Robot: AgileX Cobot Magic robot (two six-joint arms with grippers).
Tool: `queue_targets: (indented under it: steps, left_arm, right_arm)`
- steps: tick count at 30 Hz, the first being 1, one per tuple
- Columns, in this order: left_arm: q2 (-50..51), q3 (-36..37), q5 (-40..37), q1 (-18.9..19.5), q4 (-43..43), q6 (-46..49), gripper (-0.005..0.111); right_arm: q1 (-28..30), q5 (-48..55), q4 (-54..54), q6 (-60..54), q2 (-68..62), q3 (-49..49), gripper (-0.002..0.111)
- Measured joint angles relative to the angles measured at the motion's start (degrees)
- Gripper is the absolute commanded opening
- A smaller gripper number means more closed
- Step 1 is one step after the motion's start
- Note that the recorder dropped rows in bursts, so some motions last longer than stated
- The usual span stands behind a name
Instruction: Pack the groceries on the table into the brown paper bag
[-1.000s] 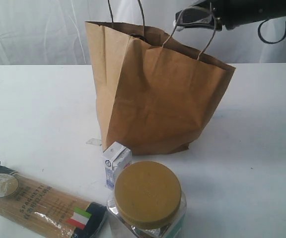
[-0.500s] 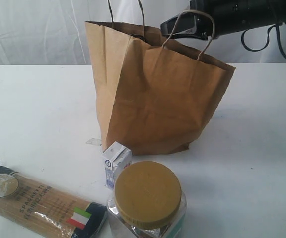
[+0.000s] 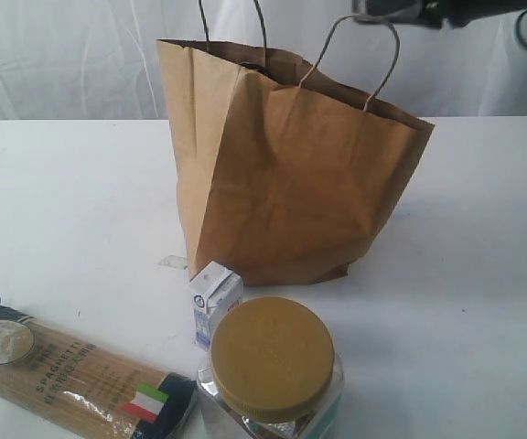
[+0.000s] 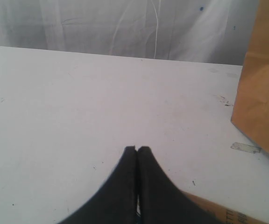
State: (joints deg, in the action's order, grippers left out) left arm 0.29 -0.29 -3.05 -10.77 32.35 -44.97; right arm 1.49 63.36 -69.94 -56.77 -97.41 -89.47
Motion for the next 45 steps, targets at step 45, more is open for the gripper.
queue_targets:
  steps: [45]
  left_arm:
    - [0.0,0.0,0.0,0.0,0.0,0.0,0.0]
  right_arm:
    - [4.8,-60.2,18.6,27.2,78.9,84.7,0.0]
